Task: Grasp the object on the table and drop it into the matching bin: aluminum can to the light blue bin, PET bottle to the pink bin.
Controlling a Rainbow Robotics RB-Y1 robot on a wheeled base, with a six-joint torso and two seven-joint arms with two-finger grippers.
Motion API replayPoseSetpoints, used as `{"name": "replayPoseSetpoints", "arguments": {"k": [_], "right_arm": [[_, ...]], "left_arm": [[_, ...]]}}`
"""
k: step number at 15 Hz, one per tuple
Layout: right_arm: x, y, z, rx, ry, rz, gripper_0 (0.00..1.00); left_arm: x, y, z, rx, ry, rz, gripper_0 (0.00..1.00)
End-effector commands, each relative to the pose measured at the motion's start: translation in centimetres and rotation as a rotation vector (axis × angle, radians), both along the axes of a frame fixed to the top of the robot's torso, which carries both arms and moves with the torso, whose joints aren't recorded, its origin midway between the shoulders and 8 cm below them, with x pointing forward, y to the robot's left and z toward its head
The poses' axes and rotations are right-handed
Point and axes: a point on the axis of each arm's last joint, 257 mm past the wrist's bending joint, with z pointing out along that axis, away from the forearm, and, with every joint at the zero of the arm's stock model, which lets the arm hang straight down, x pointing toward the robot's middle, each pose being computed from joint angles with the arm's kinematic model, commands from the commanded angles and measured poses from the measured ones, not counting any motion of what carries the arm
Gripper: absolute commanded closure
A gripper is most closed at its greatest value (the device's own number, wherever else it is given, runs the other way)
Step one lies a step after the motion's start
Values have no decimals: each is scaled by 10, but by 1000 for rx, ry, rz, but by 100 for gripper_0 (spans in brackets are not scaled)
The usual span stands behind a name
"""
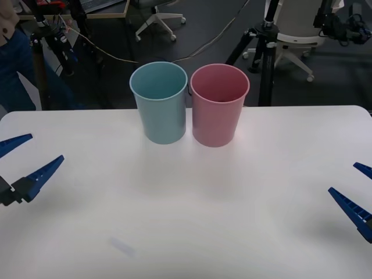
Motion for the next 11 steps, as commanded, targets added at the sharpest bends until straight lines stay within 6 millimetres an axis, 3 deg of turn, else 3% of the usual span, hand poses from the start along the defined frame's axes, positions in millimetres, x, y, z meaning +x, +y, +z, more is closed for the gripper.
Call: {"name": "replayPoseSetpoints", "arguments": {"k": [1, 6, 11], "right_arm": [[0, 0, 0, 0, 0, 0, 0], [0, 0, 0, 0, 0, 0, 0], [0, 0, 0, 0, 0, 0, 0]], "left_arm": [[-12, 1, -13, -25, 19, 13, 0], [-38, -6, -16, -34, 33, 9, 0], [-42, -7, -19, -41, 43, 7, 0]]}}
